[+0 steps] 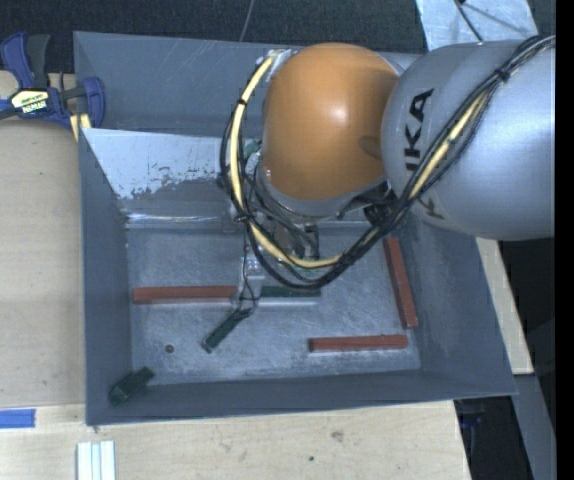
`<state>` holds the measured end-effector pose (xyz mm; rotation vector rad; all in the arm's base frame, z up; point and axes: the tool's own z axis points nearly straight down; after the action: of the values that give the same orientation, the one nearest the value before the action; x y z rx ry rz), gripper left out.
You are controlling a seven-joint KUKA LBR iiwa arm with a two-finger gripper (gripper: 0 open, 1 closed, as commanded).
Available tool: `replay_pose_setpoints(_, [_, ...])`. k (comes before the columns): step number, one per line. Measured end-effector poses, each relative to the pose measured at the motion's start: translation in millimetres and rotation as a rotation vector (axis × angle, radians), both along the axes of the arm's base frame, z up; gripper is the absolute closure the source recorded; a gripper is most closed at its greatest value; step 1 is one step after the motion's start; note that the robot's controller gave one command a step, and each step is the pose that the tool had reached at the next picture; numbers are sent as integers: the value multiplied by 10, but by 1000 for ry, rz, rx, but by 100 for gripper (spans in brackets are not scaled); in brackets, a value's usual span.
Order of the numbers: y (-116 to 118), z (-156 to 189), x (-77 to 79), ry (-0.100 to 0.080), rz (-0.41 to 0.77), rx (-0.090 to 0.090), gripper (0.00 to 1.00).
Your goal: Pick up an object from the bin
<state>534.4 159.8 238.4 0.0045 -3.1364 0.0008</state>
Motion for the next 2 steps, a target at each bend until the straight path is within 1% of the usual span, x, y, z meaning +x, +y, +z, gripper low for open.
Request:
replay_pose_setpoints(1, [-7, 45, 17, -8, -3, 2, 0])
replay_pose_setpoints(2, [-86, -1573, 188, -5, 191, 1, 100])
